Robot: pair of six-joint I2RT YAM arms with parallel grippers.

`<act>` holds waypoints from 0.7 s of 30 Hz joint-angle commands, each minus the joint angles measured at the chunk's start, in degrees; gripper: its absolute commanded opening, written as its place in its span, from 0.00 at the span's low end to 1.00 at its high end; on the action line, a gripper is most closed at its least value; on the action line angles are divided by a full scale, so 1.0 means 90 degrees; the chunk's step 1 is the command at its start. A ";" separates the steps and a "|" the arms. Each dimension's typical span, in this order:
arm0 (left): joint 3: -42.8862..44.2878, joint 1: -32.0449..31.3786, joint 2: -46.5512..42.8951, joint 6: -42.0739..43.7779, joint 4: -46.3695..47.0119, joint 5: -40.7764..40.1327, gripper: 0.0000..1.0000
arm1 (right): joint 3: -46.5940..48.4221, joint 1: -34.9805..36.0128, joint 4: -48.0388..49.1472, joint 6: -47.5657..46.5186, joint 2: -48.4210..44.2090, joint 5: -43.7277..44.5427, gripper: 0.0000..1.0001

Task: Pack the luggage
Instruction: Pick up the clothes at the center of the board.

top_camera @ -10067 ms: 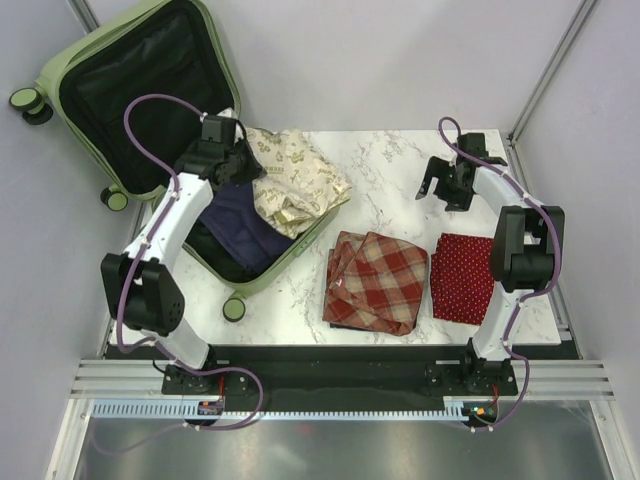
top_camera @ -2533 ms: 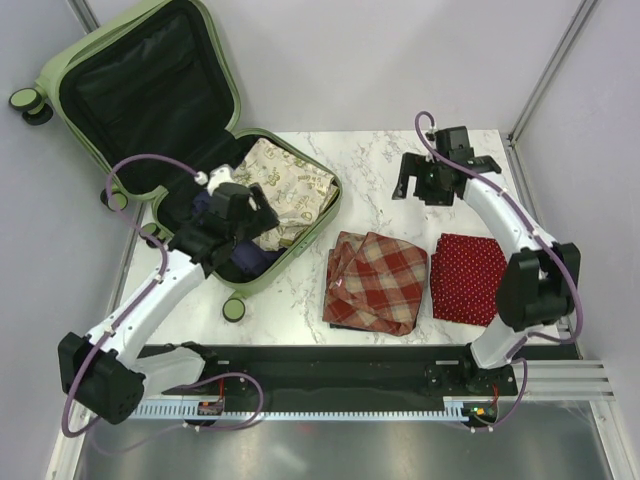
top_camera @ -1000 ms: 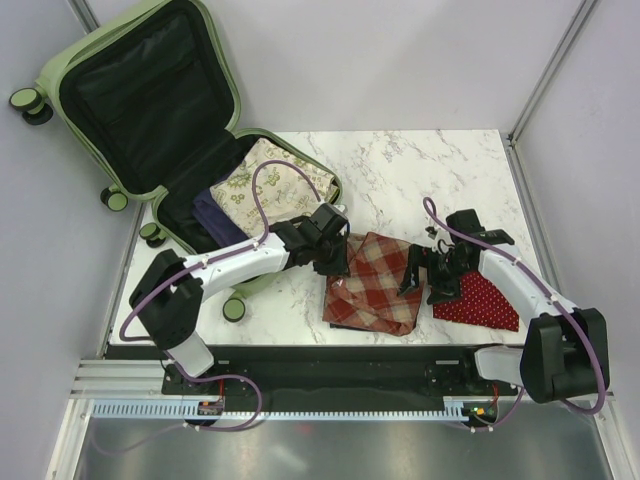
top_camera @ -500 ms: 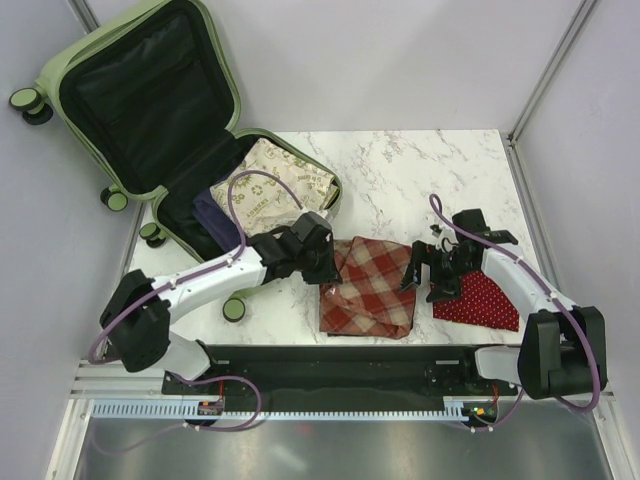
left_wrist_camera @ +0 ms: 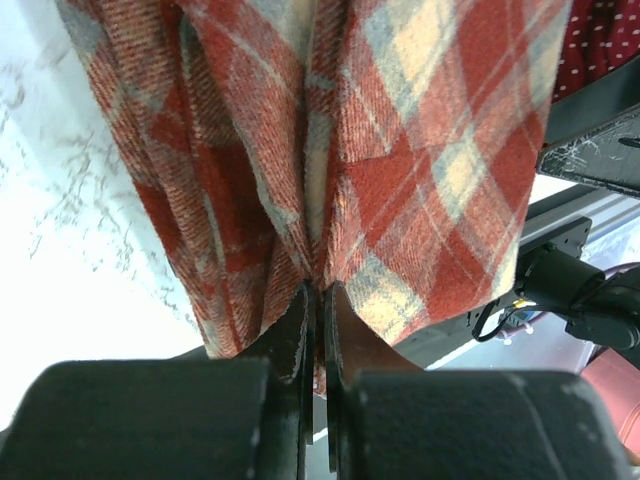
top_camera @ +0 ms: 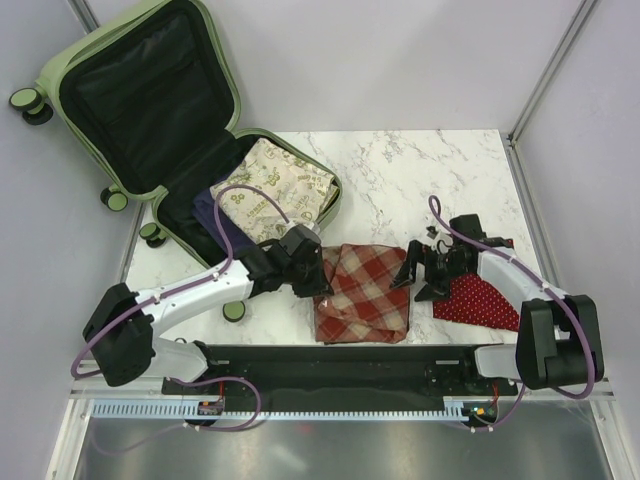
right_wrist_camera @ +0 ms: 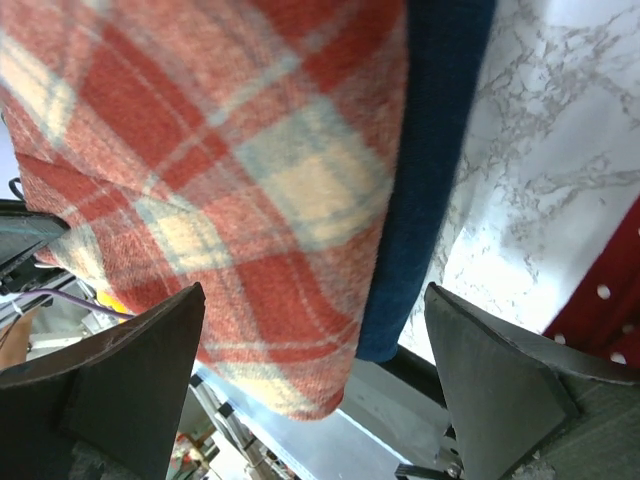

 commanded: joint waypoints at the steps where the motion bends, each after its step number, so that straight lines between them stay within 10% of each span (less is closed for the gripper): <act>1: -0.0143 -0.0051 -0.0200 -0.0389 -0.0090 0.0030 0.02 | -0.0218 -0.0037 0.0684 0.0150 0.0114 -0.0391 0.98; 21: -0.0466 -0.0051 0.0405 -0.0536 -0.0334 -0.0126 0.02 | -0.0385 -0.0018 0.1651 0.0384 0.0505 -0.1271 0.73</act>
